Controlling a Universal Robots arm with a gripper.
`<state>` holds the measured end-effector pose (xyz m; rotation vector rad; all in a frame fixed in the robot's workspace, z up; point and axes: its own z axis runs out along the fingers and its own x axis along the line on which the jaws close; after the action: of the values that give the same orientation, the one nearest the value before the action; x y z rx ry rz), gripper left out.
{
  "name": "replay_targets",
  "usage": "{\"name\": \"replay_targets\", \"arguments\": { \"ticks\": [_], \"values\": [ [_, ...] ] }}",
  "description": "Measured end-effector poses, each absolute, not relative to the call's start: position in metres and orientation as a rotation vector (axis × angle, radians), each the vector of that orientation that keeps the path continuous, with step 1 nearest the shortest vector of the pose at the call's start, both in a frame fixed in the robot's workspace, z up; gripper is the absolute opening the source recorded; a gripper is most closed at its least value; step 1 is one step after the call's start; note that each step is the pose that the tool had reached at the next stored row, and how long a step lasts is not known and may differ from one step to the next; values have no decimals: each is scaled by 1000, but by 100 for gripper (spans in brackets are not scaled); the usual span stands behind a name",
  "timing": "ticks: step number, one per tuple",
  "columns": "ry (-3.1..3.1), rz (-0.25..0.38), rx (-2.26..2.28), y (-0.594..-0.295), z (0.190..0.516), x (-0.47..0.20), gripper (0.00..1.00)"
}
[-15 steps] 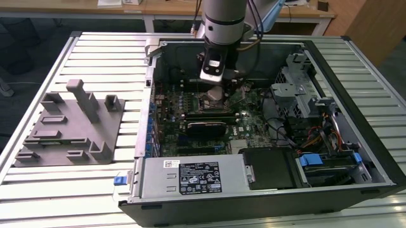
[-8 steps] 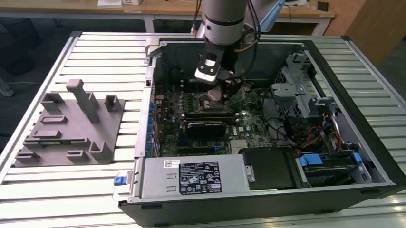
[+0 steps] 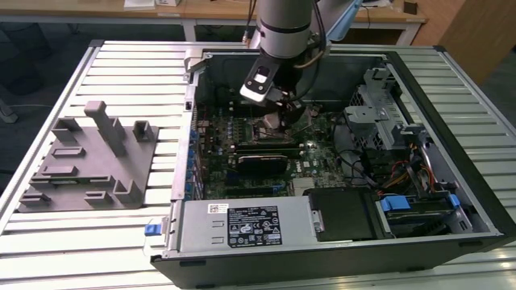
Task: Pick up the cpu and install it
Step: 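Place the cpu into insertion slot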
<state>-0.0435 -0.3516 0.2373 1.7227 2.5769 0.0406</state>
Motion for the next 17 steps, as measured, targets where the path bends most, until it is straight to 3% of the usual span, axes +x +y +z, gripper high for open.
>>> {"name": "replay_targets", "arguments": {
  "ticks": [17],
  "values": [
    [2279, 30, 2097, -352, 232, -43, 55]
  ]
}}
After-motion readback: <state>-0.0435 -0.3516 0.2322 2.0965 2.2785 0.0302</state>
